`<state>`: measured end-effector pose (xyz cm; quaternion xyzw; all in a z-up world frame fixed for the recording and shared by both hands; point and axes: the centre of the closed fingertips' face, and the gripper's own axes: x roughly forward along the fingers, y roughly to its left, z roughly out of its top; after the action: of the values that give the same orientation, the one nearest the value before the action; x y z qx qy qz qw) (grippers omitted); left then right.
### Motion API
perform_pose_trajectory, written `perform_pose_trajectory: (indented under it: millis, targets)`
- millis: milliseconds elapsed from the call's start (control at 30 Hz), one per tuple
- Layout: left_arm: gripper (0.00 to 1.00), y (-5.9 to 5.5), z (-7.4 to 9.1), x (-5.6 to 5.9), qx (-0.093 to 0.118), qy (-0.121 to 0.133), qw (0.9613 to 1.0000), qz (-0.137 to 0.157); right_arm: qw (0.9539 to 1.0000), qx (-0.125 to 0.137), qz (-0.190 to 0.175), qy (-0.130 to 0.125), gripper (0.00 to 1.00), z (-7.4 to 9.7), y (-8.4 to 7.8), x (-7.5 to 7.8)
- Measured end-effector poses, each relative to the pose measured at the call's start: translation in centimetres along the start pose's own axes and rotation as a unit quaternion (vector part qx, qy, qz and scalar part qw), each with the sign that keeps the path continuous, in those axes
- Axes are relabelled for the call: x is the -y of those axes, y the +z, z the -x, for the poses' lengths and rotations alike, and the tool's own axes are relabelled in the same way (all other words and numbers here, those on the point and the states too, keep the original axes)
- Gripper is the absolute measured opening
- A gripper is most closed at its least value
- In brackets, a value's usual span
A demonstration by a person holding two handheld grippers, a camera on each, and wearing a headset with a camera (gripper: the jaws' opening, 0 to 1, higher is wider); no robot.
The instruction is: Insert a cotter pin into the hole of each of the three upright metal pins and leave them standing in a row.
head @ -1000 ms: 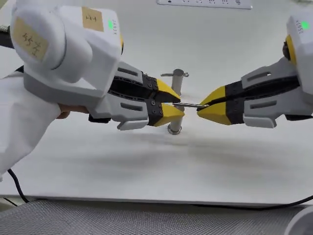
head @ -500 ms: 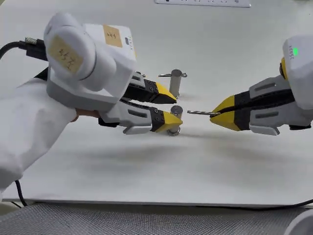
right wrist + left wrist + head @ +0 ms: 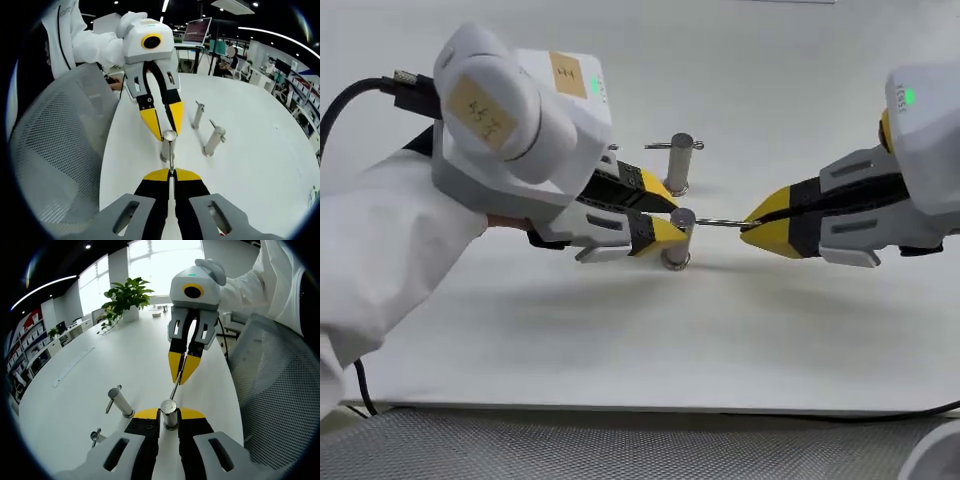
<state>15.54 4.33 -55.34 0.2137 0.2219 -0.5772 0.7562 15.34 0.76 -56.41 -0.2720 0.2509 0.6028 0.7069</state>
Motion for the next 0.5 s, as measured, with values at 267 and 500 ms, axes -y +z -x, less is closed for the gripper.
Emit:
perform_pose_trajectory:
  millis: [267, 500]
  targets:
    - [0.1, 0.0, 0.0, 0.1, -0.002, -0.002, 1.0, 0.001, 1.0, 0.0, -0.001, 0.001, 0.0, -1.0, 0.2, 0.1]
    - [0.1, 0.0, 0.1, 0.2, -0.003, -0.003, 1.0, -0.001, 1.0, 0.004, -0.001, 0.003, 0.0, -1.7, 0.5, 0.1]
